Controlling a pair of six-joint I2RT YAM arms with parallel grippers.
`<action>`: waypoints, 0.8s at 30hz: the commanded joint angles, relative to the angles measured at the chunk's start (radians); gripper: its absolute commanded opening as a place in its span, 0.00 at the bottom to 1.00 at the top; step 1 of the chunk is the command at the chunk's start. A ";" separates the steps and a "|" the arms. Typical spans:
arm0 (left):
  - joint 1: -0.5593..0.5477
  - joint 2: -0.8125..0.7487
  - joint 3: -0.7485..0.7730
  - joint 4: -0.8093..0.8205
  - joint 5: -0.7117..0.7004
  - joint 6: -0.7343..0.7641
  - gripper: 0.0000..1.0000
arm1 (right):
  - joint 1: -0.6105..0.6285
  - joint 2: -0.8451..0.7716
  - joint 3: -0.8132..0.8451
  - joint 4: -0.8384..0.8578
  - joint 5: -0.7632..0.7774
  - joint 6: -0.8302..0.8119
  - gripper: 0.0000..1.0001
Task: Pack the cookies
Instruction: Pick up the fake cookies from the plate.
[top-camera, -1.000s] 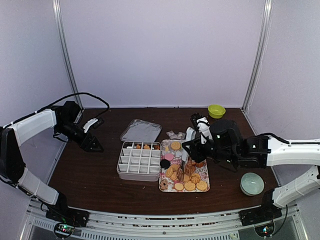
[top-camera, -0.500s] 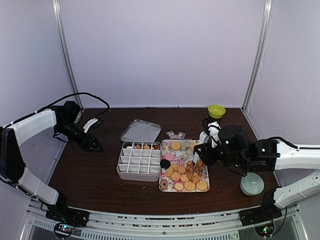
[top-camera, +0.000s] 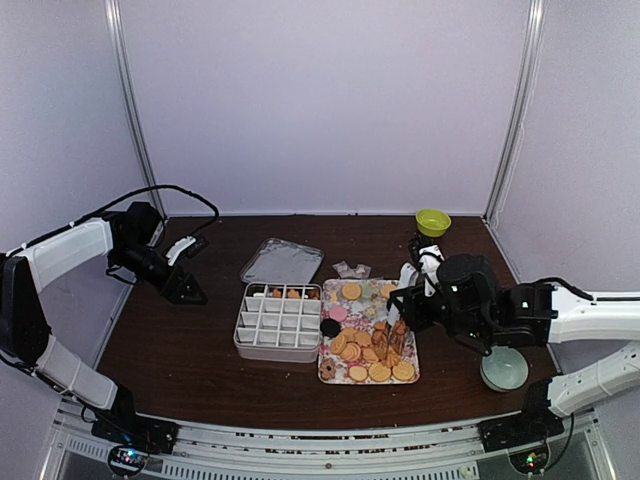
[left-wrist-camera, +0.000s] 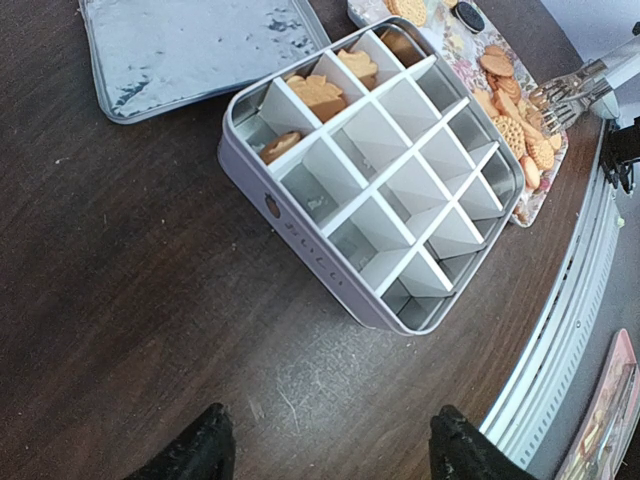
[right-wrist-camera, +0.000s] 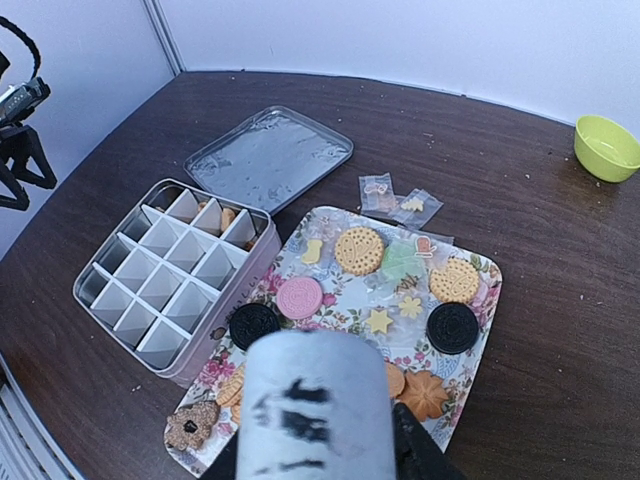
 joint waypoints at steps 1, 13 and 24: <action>0.000 -0.001 0.006 0.002 0.014 0.009 0.70 | 0.004 -0.033 -0.038 -0.054 0.014 0.018 0.35; -0.001 0.004 0.015 0.002 0.021 -0.001 0.69 | 0.001 -0.096 -0.047 -0.105 0.026 0.011 0.36; -0.001 0.002 0.018 0.001 0.022 -0.003 0.69 | 0.002 -0.051 -0.044 -0.071 -0.014 0.011 0.37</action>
